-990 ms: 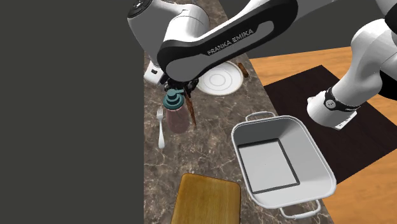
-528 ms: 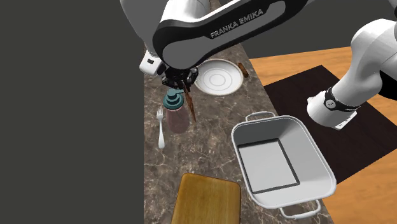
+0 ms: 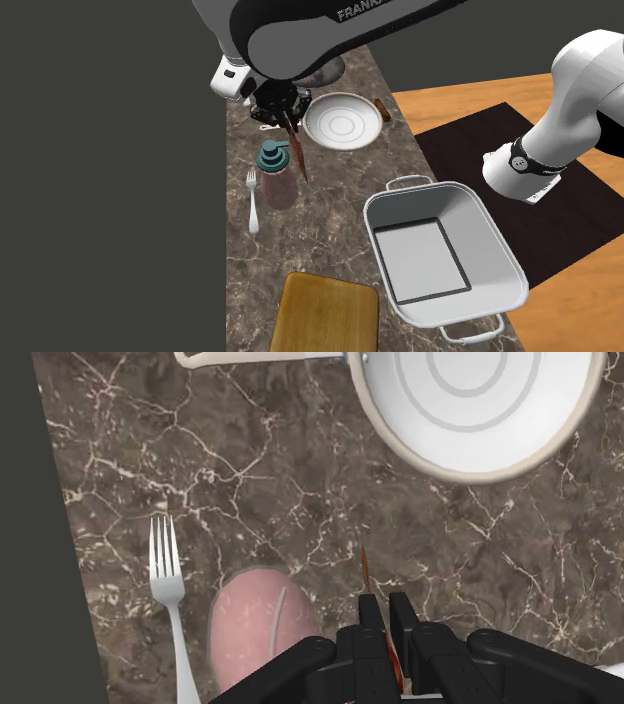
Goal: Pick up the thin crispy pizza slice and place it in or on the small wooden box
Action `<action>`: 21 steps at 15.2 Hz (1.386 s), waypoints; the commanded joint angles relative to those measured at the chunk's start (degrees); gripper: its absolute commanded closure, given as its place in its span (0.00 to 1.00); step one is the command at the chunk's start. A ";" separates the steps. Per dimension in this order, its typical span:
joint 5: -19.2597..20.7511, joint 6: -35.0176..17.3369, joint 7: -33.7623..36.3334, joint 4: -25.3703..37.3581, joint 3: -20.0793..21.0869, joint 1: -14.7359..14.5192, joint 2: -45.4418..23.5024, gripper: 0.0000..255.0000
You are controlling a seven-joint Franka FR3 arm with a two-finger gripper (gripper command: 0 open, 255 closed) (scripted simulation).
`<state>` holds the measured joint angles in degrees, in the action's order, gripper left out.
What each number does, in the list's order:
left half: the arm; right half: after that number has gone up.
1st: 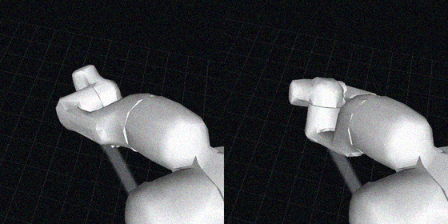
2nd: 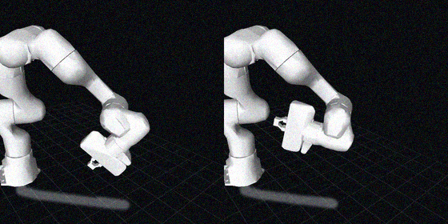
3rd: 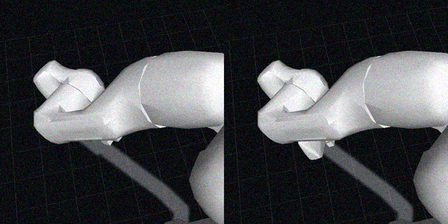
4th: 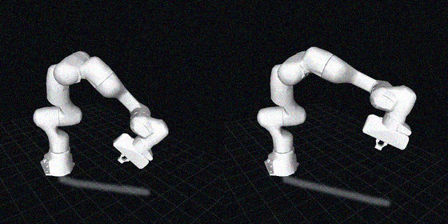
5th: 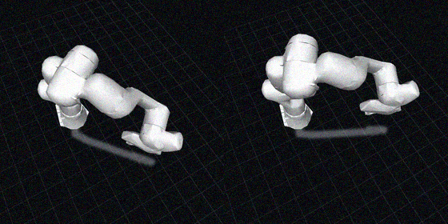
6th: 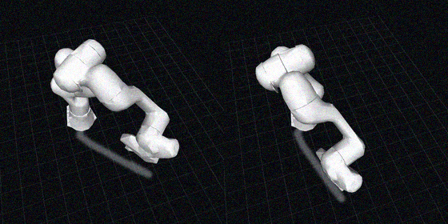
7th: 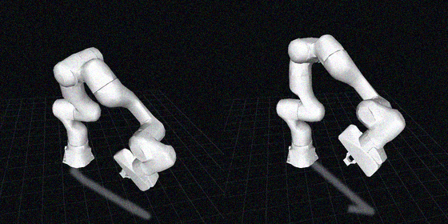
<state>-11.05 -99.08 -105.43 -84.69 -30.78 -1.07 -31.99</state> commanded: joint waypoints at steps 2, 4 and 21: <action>0.39 1.97 0.19 1.22 -0.23 -0.09 0.82 1.00; 0.59 3.31 0.25 2.24 -0.35 -0.04 1.19 1.00; 1.28 15.15 1.56 13.04 -0.67 0.29 2.55 1.00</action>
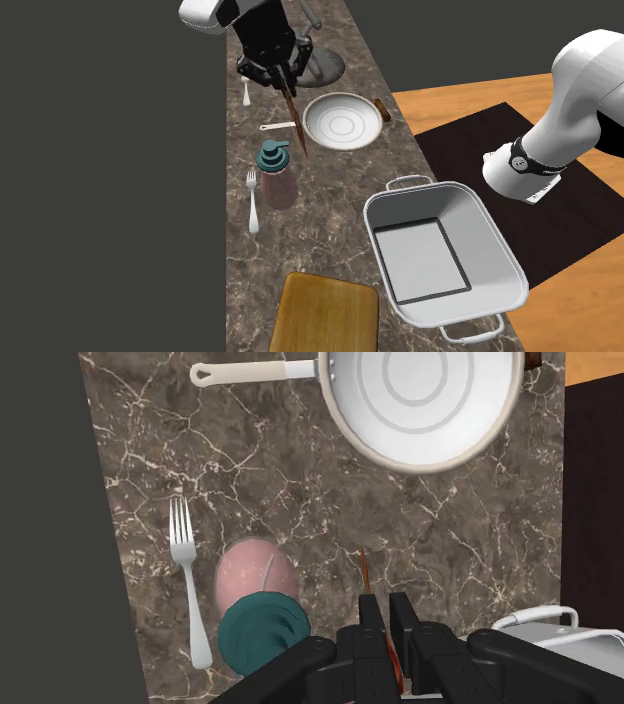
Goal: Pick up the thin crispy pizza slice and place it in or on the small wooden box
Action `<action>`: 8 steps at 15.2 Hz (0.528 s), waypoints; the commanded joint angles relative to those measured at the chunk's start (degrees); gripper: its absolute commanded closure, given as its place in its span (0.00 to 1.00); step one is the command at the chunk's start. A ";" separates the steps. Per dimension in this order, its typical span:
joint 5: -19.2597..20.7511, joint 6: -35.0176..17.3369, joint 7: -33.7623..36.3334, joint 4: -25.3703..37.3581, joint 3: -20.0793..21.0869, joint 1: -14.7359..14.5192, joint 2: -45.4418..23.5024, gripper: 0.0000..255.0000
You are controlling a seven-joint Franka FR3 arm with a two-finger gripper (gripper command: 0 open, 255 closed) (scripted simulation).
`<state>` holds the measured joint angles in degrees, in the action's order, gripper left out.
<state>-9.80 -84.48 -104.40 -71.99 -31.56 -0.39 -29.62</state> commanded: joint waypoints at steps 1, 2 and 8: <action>0.05 0.63 1.73 0.03 0.36 -1.41 0.58 1.00; 0.05 0.74 2.91 -0.19 0.63 -2.39 0.91 1.00; -0.51 2.05 10.00 0.50 2.51 -7.59 1.58 1.00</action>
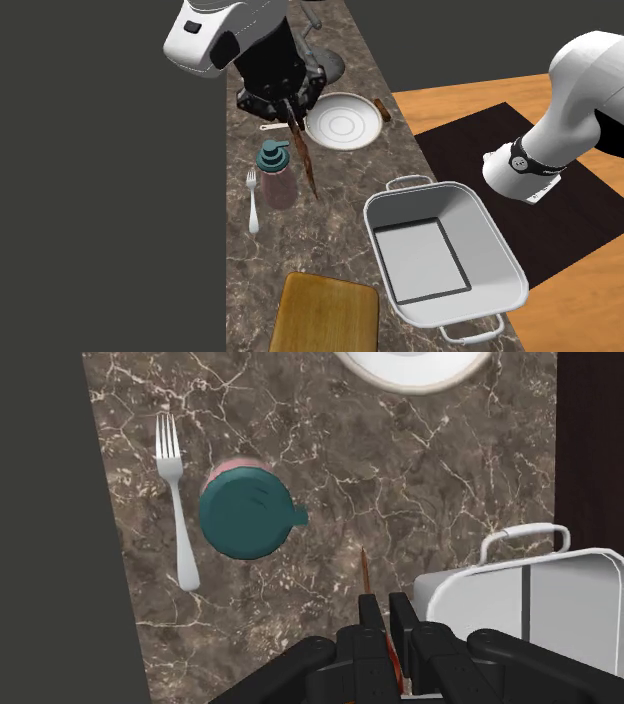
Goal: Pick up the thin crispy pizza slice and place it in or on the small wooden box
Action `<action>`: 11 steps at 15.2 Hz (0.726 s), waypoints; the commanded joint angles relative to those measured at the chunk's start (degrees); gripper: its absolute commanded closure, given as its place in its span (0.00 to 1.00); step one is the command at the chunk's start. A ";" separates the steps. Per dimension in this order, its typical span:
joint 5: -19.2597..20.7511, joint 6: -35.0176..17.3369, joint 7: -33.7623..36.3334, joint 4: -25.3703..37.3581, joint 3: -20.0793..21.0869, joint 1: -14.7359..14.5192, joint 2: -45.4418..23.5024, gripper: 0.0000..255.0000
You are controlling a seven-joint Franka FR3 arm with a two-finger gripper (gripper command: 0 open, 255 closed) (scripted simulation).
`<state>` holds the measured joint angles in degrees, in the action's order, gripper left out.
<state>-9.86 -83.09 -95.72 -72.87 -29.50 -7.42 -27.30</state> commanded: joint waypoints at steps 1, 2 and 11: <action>-0.63 0.98 2.48 1.84 0.80 -1.32 -0.85 1.00; -0.84 1.34 3.64 2.39 1.15 -2.05 -1.03 1.00; -3.74 6.31 13.97 12.77 4.49 -7.09 -6.11 1.00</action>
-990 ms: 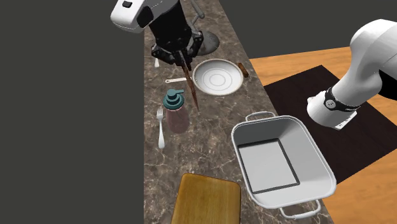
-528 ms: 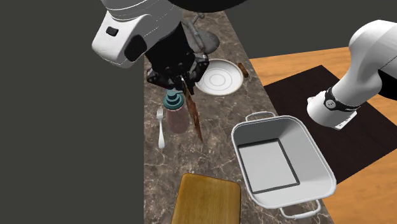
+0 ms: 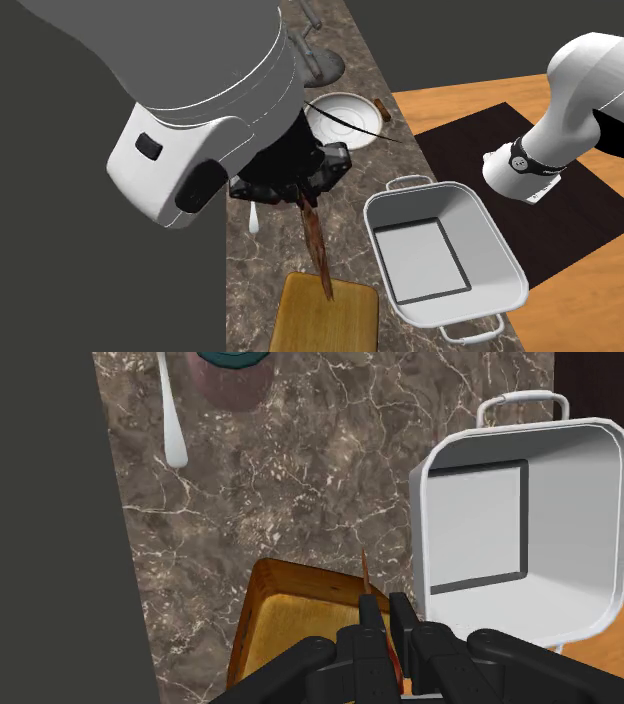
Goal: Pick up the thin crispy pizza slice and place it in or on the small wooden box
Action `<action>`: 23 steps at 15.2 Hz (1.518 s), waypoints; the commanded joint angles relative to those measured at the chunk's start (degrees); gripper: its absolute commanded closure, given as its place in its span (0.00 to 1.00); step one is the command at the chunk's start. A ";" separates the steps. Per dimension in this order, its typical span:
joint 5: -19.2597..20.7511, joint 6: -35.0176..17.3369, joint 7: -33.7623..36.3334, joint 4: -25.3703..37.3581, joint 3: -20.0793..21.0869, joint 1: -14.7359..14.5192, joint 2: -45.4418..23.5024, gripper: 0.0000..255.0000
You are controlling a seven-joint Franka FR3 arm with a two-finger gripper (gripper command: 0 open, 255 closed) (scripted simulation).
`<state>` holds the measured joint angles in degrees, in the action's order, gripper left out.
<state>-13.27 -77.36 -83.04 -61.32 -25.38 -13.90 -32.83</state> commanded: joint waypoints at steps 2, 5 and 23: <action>-1.25 2.36 3.64 5.39 1.19 -1.21 -2.81 1.00; -2.94 6.15 7.44 14.35 2.62 -1.40 -7.60 1.00; -2.83 -6.11 8.18 0.56 2.65 -5.90 -6.41 1.00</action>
<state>-16.09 -82.67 -74.83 -60.01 -22.76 -19.63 -39.20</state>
